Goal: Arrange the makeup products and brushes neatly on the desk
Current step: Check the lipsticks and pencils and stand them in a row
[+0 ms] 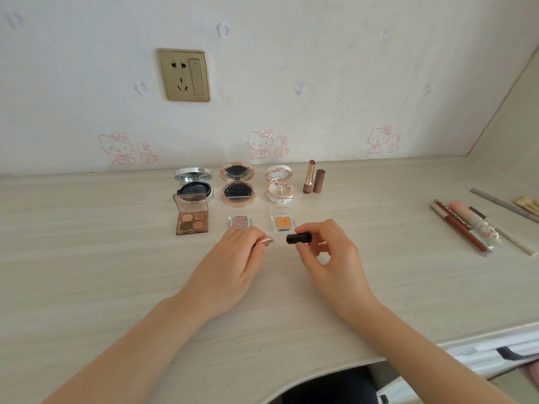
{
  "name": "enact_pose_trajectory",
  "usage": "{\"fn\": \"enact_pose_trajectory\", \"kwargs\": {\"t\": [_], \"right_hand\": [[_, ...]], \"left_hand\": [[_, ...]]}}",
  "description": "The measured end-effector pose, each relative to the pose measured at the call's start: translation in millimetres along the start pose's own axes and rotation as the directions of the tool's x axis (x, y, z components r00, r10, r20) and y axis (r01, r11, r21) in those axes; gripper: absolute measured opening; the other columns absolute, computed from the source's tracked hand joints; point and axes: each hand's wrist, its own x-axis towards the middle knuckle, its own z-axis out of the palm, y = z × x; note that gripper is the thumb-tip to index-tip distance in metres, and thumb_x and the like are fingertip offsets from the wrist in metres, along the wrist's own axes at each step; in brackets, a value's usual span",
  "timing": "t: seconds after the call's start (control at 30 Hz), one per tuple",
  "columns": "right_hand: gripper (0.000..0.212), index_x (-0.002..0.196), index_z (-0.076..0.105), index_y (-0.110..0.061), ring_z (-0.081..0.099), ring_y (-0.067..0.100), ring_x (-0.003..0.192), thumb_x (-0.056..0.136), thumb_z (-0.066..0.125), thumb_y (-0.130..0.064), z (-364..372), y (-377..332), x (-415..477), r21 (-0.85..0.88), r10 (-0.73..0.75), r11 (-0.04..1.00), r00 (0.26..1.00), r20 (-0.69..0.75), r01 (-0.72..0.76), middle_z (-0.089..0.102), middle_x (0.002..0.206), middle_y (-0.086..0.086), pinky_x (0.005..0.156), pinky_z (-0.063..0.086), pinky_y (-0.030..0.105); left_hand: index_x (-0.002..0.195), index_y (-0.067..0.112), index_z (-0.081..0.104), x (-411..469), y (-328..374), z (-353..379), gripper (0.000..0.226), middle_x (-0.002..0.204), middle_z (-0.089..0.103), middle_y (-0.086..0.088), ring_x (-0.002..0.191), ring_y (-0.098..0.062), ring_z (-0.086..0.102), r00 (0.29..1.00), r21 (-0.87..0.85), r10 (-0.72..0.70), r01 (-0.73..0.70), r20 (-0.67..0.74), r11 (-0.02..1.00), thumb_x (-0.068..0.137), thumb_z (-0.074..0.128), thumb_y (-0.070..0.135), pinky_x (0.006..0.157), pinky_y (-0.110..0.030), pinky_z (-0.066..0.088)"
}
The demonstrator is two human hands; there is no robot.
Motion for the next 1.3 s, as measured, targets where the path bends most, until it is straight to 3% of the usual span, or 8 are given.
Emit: {"fn": "enact_pose_trajectory", "kwargs": {"t": [0.1, 0.23, 0.43, 0.6, 0.7, 0.9, 1.13, 1.3], "right_hand": [[0.023, 0.099, 0.065, -0.026, 0.058, 0.012, 0.081, 0.084, 0.066, -0.008, 1, -1, 1, 0.007, 0.010, 1.000, 1.000, 0.010, -0.010, 0.056, 0.091, -0.009, 0.072, 0.047, 0.016], [0.020, 0.099, 0.063, -0.023, 0.062, 0.006, 0.095, 0.085, 0.064, -0.008, 2, 0, 0, 0.042, 0.069, 0.997, 0.995, 0.071, -0.072, 0.065, 0.095, -0.014, 0.079, 0.051, 0.023], [0.030, 0.103, 0.058, -0.033, 0.061, 0.009, 0.088, 0.087, 0.055, -0.008, 1, -1, -1, 0.067, 0.085, 0.994, 0.991, 0.099, -0.092, 0.065, 0.088, -0.013, 0.074, 0.049, 0.021], [0.043, 0.107, 0.051, -0.049, 0.056, 0.006, 0.086, 0.090, 0.052, -0.009, -3, -1, 2, 0.060, 0.077, 0.995, 0.991, 0.109, -0.084, 0.058, 0.090, -0.020, 0.071, 0.046, 0.013], [0.043, 0.117, 0.046, -0.043, 0.057, 0.003, 0.086, 0.089, 0.060, -0.013, -9, 2, 6, 0.027, 0.051, 0.998, 0.989, 0.138, -0.055, 0.059, 0.087, -0.017, 0.069, 0.045, 0.011], [0.023, 0.102, 0.055, -0.030, 0.060, -0.001, 0.085, 0.089, 0.062, -0.011, -30, 15, 19, -0.042, 0.097, 0.995, 0.991, 0.095, -0.094, 0.064, 0.090, -0.020, 0.069, 0.043, 0.007], [0.013, 0.087, 0.058, -0.030, 0.059, -0.004, 0.084, 0.084, 0.066, -0.021, -54, 40, 47, -0.160, 0.210, 0.966, 0.977, 0.037, -0.202, 0.063, 0.083, -0.025, 0.064, 0.043, 0.008], [0.010, 0.086, 0.060, -0.030, 0.057, 0.000, 0.087, 0.083, 0.066, -0.024, -61, 59, 74, -0.219, 0.229, 0.951, 0.973, 0.023, -0.219, 0.062, 0.085, -0.023, 0.066, 0.039, 0.013]], "left_hand": [[0.105, 0.028, 0.054, -1, -1, 1, 0.030, 0.096, 0.055, 0.019, 0.100, -0.003, 0.047, 1.000, -0.064, -0.015, 0.014, -0.013, 0.998, 0.096, 0.027, 0.037, 0.083, -0.018, 0.037], [0.103, 0.030, 0.055, -1, 1, 1, 0.022, 0.098, 0.050, 0.035, 0.104, 0.002, 0.049, 0.999, -0.140, -0.043, 0.042, -0.009, 0.989, 0.098, 0.035, 0.026, 0.083, -0.006, 0.034], [0.099, 0.032, 0.063, 1, 2, 0, 0.012, 0.096, 0.065, 0.017, 0.099, 0.002, 0.058, 0.995, -0.205, -0.099, 0.091, -0.025, 0.974, 0.091, 0.055, 0.026, 0.084, -0.008, 0.041], [0.084, 0.032, 0.068, 9, 8, -15, 0.005, 0.086, 0.070, 0.021, 0.091, 0.005, 0.064, 0.993, -0.234, -0.109, 0.097, -0.041, 0.967, 0.081, 0.069, 0.029, 0.081, -0.005, 0.039], [0.076, 0.032, 0.067, 16, 16, -20, 0.009, 0.076, 0.070, 0.024, 0.083, 0.010, 0.064, 0.992, -0.217, -0.129, 0.129, 0.016, 0.968, 0.078, 0.074, 0.027, 0.073, 0.000, 0.036], [0.079, 0.028, 0.069, 44, 33, -18, 0.006, 0.073, 0.071, 0.022, 0.066, 0.014, 0.058, 0.992, -0.153, -0.118, 0.123, 0.038, 0.981, 0.077, 0.075, 0.030, 0.059, -0.004, 0.036], [0.079, 0.029, 0.060, 100, 46, 7, 0.013, 0.076, 0.071, 0.016, 0.067, 0.001, 0.064, 0.990, -0.120, -0.142, 0.142, 0.015, 0.983, 0.077, 0.073, 0.031, 0.057, -0.012, 0.045], [0.078, 0.030, 0.057, 138, 44, 24, 0.013, 0.082, 0.066, 0.016, 0.085, -0.007, 0.060, 0.991, 0.016, -0.134, 0.134, 0.023, 0.991, 0.078, 0.069, 0.033, 0.072, -0.031, 0.049]]}}
